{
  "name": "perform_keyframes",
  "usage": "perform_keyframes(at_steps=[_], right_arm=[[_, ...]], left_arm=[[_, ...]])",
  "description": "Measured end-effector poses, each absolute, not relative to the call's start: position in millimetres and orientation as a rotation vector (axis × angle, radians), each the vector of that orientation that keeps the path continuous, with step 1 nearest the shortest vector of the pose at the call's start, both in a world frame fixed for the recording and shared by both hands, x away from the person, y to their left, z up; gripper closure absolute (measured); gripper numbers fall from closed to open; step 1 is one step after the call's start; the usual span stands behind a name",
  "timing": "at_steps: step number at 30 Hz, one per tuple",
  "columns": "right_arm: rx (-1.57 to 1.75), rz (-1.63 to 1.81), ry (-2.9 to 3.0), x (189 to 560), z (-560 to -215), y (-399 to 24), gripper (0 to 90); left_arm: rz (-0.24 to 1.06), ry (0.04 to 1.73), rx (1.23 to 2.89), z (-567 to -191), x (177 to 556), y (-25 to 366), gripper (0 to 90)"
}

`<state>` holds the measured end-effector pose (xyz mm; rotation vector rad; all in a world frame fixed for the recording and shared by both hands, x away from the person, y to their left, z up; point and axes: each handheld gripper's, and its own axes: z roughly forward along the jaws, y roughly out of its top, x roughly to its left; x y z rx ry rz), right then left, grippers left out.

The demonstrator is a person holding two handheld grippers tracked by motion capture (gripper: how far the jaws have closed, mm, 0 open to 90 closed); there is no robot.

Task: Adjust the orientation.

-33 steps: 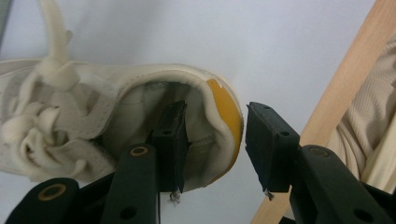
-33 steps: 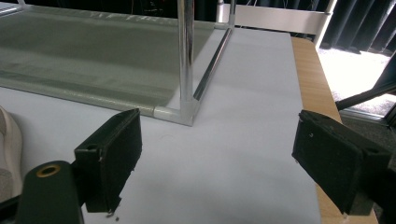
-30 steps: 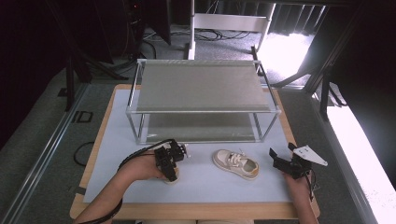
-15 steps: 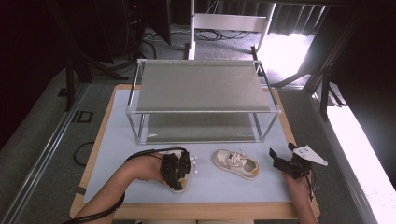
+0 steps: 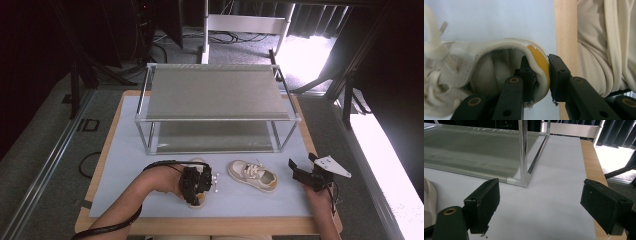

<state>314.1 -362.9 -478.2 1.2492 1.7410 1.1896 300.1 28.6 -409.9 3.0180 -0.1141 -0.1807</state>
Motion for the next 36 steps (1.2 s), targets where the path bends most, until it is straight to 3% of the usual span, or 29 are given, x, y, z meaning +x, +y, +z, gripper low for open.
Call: perform_keyframes(at_steps=[5, 11, 28, 34, 36], right_arm=[[1.254, 1.179, 1.737, 314.5, -478.3, -362.7, 15.2], [1.253, 1.185, 1.733, 314.0, -478.2, -362.9, 15.2], [1.158, 1.275, 2.048, 322.7, -466.7, -372.3, 14.1], [0.898, 1.241, 2.336, 326.6, -429.3, -367.9, 25.7], [0.791, 1.230, 2.415, 326.1, -418.1, -363.3, 34.5]], left_arm=[[-0.179, -0.073, 3.008, -410.6, 301.9, 31.1, 72.1], [-0.156, 0.083, 2.999, -414.4, 306.1, 32.1, 53.6], [-0.138, 0.119, 2.975, -417.9, 303.5, 40.3, 50.2], [-0.130, 0.106, 2.986, -417.0, 302.4, 39.7, 50.2], [-0.132, 0.099, 2.986, -416.2, 302.3, 39.3, 50.2]])
